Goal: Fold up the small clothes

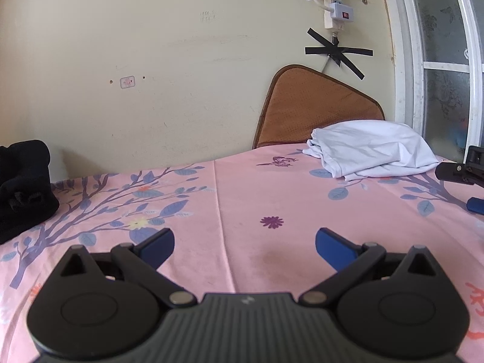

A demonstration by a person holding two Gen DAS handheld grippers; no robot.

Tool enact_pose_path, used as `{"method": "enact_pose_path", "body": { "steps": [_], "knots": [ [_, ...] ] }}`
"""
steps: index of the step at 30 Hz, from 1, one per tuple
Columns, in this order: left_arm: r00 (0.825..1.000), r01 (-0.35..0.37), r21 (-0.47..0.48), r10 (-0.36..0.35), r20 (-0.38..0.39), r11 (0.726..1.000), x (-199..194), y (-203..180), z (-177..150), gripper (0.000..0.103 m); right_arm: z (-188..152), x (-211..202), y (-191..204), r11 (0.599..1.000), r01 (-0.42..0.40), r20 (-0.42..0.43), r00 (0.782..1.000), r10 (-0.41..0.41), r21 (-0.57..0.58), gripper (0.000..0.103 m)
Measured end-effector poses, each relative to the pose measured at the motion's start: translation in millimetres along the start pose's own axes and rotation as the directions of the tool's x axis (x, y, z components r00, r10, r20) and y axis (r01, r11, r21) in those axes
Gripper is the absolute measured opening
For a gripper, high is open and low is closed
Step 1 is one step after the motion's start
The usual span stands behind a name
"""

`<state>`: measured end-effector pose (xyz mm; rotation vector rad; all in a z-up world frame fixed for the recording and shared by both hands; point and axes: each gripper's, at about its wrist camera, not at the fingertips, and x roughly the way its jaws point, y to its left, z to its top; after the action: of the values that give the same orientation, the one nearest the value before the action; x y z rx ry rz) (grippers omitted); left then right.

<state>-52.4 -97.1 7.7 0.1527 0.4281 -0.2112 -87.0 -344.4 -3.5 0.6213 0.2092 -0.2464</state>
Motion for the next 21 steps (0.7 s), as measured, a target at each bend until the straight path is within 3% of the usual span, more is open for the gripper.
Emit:
{"method": "enact_pose_path", "body": {
  "steps": [21],
  "knots": [
    [1.0,0.004,0.005,-0.004,0.008,1.0,-1.3,-2.2,-0.2,0.103,0.3,-0.6,0.1,1.0,-0.001,0.0,1.0,0.001,0.0,0.089]
  ]
}}
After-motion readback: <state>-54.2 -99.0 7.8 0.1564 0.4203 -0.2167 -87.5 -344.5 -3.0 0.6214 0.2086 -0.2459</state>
